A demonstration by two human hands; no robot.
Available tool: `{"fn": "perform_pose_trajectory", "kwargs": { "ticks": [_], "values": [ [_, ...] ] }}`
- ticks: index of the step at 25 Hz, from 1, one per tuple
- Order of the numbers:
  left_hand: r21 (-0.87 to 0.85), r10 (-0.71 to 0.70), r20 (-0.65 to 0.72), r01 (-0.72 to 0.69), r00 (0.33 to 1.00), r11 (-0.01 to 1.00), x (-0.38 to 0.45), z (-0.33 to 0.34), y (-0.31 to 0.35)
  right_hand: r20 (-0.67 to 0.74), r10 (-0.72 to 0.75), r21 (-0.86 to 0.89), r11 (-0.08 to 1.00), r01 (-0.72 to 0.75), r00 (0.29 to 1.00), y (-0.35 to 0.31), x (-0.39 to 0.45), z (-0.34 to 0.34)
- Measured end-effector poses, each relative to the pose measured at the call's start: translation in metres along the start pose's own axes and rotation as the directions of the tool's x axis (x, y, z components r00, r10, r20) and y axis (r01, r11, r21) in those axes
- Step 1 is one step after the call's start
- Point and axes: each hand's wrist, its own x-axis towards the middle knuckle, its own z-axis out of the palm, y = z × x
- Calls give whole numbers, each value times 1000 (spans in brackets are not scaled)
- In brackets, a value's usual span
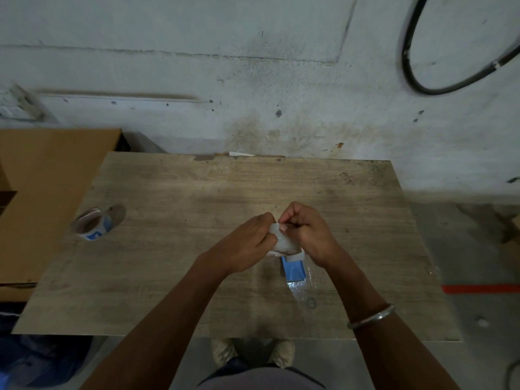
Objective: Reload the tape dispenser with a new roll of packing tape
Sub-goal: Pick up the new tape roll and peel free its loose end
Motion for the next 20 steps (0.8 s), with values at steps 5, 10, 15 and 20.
{"fn": "perform_pose_trajectory", "kwargs": {
  "ticks": [5,10,15,20],
  "values": [
    [-1,-46,41,46,998,999,-1,2,-2,43,-11,-51,999,13,999,0,4,-3],
    [-9,-64,59,65,996,998,-2,2,-1,64,3,-69,998,1,998,3,5,-2],
    [32,-83,53,82,995,996,-2,4,1,52,8,-62,998,-5,999,6,6,0],
    [30,-48,57,46,997,998,0,0,3,47,1,-45,999,1,999,9,8,-5]
  ]
}}
